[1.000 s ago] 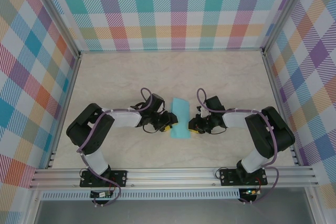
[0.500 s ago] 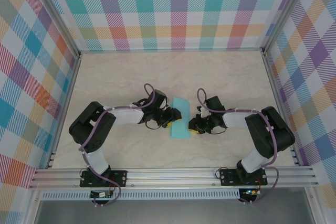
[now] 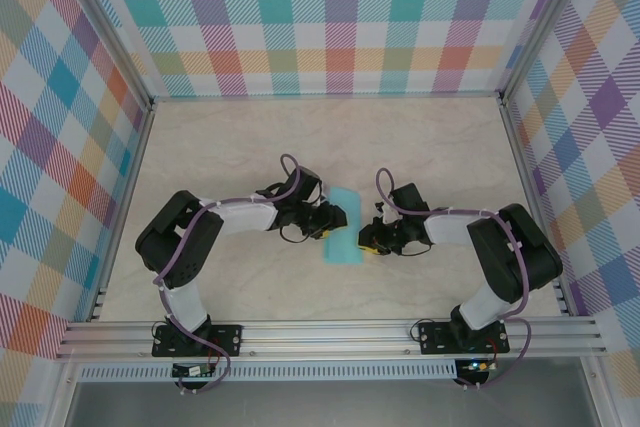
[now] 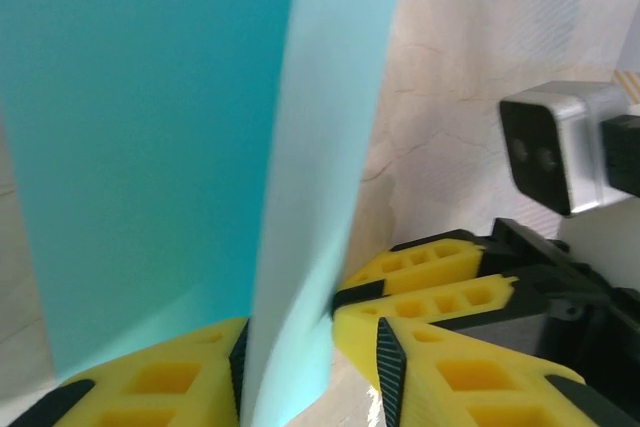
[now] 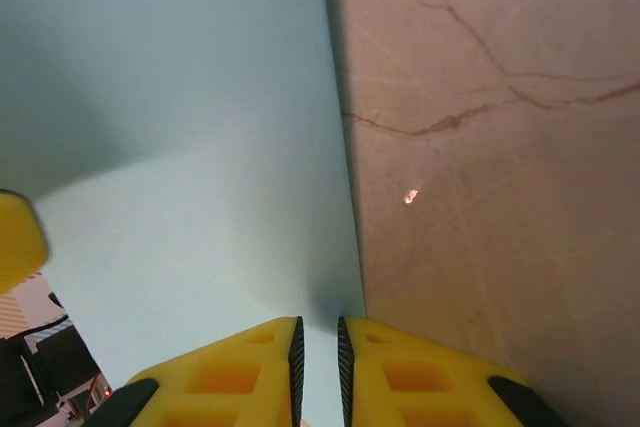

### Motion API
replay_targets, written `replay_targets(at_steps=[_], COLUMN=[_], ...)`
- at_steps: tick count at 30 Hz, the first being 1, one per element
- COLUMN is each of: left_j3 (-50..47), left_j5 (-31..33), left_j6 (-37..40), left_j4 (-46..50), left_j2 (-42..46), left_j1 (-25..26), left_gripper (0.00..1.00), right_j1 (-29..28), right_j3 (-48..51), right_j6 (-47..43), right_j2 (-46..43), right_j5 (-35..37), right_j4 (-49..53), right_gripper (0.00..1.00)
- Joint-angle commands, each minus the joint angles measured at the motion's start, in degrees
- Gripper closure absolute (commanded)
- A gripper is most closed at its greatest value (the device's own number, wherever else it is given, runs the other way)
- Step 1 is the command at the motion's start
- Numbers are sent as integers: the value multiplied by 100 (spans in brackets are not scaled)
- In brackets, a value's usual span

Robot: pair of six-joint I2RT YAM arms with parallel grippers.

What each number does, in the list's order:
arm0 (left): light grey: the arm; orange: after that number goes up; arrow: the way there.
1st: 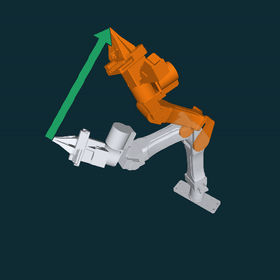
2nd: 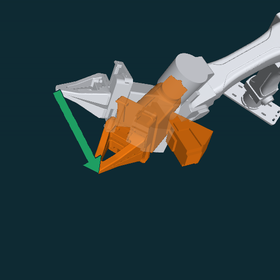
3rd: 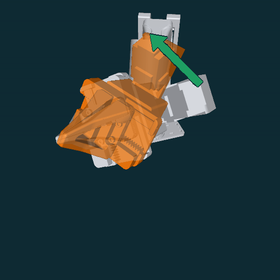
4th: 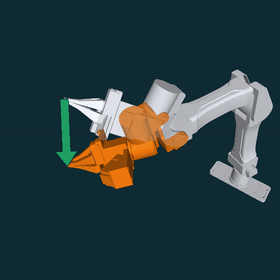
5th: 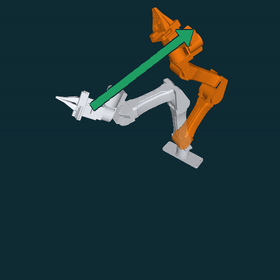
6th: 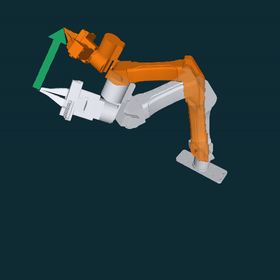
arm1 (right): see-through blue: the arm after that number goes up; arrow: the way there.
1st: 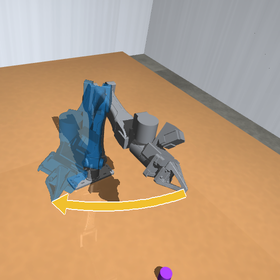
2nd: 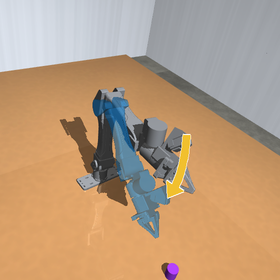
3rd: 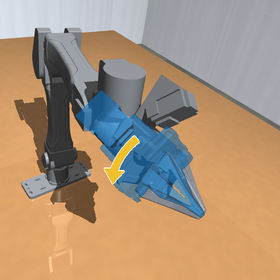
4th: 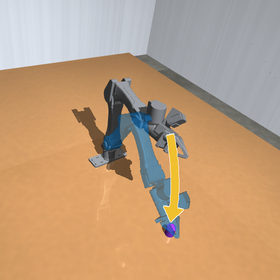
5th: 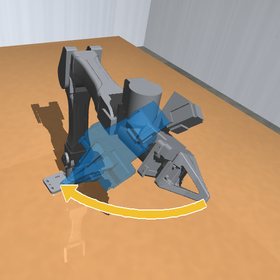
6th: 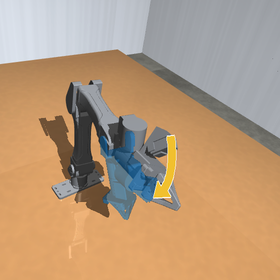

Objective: Fold a paper plane with a square sheet of paper (pick it up from the middle)
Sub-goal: Fold the triangle a second time at the center of the table.

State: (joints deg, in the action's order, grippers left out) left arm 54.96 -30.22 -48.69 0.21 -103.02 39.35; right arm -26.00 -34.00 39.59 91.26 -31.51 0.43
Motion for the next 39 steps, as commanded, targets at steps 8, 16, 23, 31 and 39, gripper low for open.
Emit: replay_targets(at_steps=[8,16,23,31,39], left_j3=[-288,-159,-195,-183,-99], left_j5=[-149,-125,-47,103,161], left_j6=[-340,-225,-202,-150,-158], left_j4=[-520,-289,-209,-51,92], left_j2=[-78,-120,-79,-7,116], left_j1=[99,97,94,98,99], left_gripper=[77,81,84,88,96], right_j1=[-14,-13,-10,-20,-19], right_j3=[-33,-32,-171,-152,-7], right_j6=[184,110,75,-19,-653], right_j2=[-886,-1691,-1999,-2148,-2517], right_j5=[422,1128,1760,1636,1288], right_j4=[637,1412,1981,1794,1597], right_gripper=[70,52,32,29,31])
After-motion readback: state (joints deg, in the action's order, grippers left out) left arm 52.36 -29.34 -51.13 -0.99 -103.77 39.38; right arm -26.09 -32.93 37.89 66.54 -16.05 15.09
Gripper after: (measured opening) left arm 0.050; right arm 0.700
